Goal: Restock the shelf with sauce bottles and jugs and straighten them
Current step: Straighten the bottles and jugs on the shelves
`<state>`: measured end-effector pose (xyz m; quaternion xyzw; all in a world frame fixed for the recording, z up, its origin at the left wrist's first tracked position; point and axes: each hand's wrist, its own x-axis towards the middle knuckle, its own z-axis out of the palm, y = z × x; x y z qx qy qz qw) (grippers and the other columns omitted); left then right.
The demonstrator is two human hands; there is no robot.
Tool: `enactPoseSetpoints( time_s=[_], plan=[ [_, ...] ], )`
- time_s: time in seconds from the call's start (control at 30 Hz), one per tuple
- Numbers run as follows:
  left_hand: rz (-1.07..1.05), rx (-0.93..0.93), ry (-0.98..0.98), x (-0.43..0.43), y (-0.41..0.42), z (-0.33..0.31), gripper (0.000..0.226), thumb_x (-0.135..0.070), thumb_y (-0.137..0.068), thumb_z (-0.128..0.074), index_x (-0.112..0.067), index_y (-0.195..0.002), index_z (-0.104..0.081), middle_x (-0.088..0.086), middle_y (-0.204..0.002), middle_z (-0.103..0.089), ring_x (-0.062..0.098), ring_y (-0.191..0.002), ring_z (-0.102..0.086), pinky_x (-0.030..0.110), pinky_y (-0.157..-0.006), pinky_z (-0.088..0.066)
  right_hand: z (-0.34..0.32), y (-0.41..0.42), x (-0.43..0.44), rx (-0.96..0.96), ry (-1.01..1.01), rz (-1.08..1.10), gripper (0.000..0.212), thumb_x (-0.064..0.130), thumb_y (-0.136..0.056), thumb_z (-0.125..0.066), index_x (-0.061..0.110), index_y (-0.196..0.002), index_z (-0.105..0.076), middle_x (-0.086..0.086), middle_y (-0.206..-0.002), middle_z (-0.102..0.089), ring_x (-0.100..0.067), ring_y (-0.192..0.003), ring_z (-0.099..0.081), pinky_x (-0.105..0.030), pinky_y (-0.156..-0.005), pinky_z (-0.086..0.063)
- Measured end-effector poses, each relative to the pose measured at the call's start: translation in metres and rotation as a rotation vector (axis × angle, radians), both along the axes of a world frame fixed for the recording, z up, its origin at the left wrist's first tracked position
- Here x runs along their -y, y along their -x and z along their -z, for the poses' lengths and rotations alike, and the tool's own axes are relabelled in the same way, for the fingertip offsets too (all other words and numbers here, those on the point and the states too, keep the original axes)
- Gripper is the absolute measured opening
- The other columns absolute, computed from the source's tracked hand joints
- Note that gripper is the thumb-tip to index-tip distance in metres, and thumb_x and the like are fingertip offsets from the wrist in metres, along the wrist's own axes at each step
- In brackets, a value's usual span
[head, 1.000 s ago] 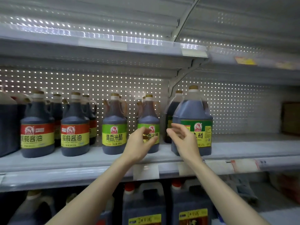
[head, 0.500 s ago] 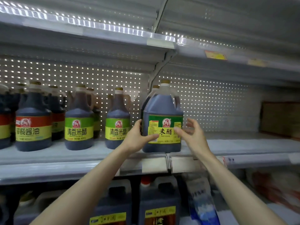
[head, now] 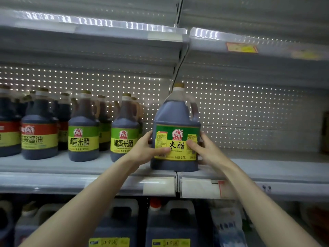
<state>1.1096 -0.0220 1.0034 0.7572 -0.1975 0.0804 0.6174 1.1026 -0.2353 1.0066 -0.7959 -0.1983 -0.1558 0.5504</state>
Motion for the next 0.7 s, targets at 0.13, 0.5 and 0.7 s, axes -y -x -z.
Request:
enactPoseSetpoints(
  time_s=[0.13,0.5,0.7],
  plan=[
    [-0.019,0.002,0.012,0.003,-0.006,0.003,0.054,-0.011,-0.076,-0.077,-0.021,-0.122,-0.052,-0.003,-0.106,-0.07,0.02,-0.105,-0.065,0.047,-0.1,-0.048,0.004,-0.01,0.001,-0.006,-0.008,-0.03,0.035,0.032,-0.091,-0.057,0.03,-0.124,-0.043,0.01,-0.112,-0.062,-0.002,-0.097,-0.06,-0.021,-0.081,-0.049],
    [-0.024,-0.003,-0.035,0.007,-0.022,0.0,0.051,-0.009,-0.079,-0.074,-0.017,-0.124,-0.051,-0.003,-0.107,-0.069,0.017,-0.103,-0.065,0.043,-0.099,-0.049,0.003,-0.026,0.003,-0.036,0.007,-0.017,0.036,0.032,-0.096,-0.052,0.028,-0.13,-0.043,0.02,-0.103,-0.059,0.007,-0.087,-0.057,-0.011,-0.063,-0.046],
    [-0.016,-0.026,-0.038,0.008,-0.029,0.0,0.055,-0.011,-0.079,-0.075,-0.017,-0.127,-0.049,0.0,-0.111,-0.069,0.018,-0.105,-0.064,0.042,-0.1,-0.048,0.003,-0.032,0.005,-0.049,0.006,-0.019,0.034,0.033,-0.096,-0.052,0.031,-0.128,-0.041,0.021,-0.102,-0.059,0.006,-0.086,-0.058,-0.012,-0.061,-0.047]
  ],
)
